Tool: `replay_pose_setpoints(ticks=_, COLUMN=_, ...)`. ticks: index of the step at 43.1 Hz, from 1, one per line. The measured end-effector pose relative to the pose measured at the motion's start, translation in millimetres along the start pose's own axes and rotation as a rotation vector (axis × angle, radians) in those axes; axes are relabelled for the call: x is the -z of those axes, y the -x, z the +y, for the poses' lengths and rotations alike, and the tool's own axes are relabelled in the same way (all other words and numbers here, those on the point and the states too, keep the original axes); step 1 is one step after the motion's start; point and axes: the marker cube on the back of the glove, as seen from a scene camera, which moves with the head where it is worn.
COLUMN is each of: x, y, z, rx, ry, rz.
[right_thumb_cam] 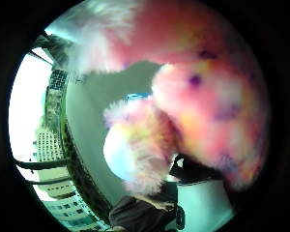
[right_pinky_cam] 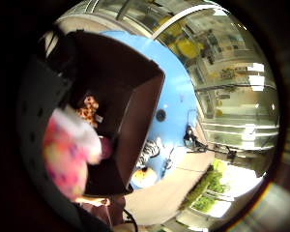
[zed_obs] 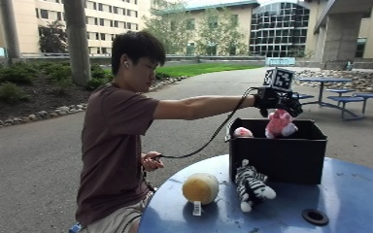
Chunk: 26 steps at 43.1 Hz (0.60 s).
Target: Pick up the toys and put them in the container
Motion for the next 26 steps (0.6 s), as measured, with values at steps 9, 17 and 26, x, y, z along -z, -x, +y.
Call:
replay_pose_setpoints(ticks=9, x=2.2, y=10.4, z=2.3, rx=0.02, ry=0.05, rz=0.018)
replay_pose_setpoints(ticks=17, x=19.0, y=-33.3, z=30.3, rx=-0.02, ry=0.037, rz=0.007)
replay_pose_setpoints(ticks=26, x=36.4, y=-72.5, z=64.1, rx=-0.065, ry=0.018, rz=-0.016)
